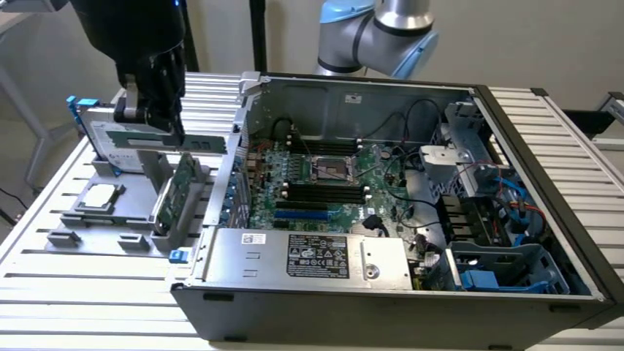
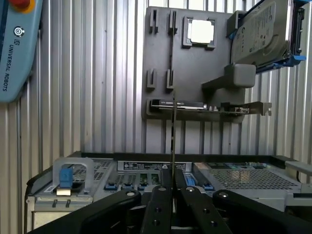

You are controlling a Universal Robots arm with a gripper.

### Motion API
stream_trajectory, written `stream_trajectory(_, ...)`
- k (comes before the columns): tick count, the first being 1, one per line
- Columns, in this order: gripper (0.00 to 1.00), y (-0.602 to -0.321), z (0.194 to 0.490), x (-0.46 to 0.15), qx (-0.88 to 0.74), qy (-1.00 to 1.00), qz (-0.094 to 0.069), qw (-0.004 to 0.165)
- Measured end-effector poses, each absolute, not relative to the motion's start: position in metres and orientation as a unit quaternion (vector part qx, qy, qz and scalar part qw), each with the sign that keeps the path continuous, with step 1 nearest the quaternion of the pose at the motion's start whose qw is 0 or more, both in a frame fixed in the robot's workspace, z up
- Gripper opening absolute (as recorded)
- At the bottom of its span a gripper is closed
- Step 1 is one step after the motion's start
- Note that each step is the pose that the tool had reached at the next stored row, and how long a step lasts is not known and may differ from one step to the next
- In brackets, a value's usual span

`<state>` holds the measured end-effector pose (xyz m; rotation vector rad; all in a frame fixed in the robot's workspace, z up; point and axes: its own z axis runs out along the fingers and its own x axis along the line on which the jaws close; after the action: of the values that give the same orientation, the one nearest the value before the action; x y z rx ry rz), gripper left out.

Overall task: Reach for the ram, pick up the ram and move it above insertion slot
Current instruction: 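Pick up the ram and move it above insertion slot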

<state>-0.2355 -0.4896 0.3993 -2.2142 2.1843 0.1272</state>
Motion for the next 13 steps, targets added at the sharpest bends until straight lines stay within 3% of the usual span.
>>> stream_trajectory(13,0.14,-0.490,0.400,-0.191,-0.713,0.698,0.056,0.029)
